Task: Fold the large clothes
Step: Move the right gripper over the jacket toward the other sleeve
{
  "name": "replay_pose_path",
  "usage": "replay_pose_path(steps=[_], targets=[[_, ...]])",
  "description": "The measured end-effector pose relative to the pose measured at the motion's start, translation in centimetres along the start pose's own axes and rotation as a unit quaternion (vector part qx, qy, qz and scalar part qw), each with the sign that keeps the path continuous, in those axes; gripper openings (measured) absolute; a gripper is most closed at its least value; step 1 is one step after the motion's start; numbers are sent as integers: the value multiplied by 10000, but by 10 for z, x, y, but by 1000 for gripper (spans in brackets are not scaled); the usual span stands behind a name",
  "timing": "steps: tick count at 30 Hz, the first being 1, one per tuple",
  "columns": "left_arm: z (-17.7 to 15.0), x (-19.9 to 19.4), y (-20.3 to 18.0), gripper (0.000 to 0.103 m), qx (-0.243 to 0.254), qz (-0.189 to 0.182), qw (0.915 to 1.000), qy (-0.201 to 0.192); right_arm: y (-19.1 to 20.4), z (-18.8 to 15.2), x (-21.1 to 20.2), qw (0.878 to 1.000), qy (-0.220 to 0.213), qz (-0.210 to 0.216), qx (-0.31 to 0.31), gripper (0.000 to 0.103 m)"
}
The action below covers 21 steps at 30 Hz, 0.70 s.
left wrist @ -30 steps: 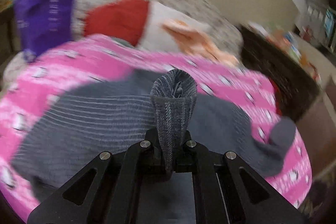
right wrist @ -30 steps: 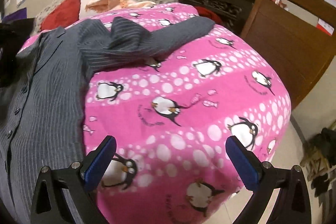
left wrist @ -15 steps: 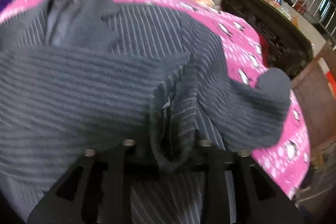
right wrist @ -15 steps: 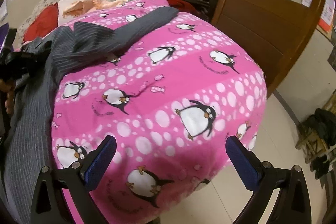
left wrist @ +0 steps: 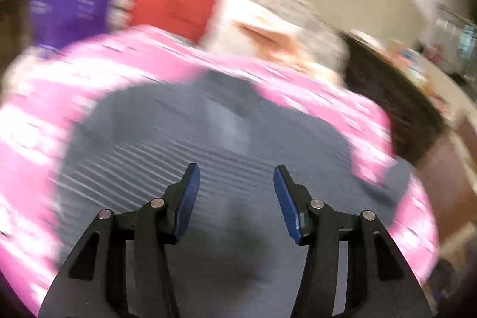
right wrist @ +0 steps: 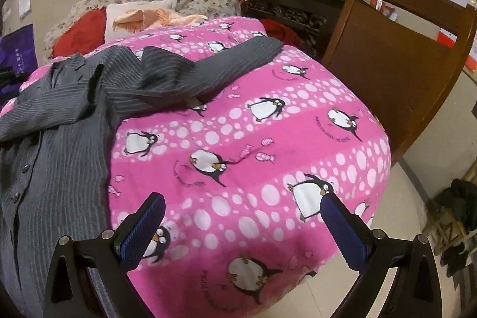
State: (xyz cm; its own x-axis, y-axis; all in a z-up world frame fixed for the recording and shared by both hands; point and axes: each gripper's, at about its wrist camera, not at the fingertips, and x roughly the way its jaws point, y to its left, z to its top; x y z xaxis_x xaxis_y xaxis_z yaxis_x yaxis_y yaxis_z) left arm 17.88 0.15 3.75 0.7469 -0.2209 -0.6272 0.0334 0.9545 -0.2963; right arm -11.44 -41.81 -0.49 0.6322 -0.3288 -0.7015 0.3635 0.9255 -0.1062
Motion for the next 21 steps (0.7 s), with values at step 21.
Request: replay_pose_path(steps=[21], targets=[[-54,-29,97,15,-572,1380,9888,-53,156,134,20,9651,-650,2208,-1247,96]])
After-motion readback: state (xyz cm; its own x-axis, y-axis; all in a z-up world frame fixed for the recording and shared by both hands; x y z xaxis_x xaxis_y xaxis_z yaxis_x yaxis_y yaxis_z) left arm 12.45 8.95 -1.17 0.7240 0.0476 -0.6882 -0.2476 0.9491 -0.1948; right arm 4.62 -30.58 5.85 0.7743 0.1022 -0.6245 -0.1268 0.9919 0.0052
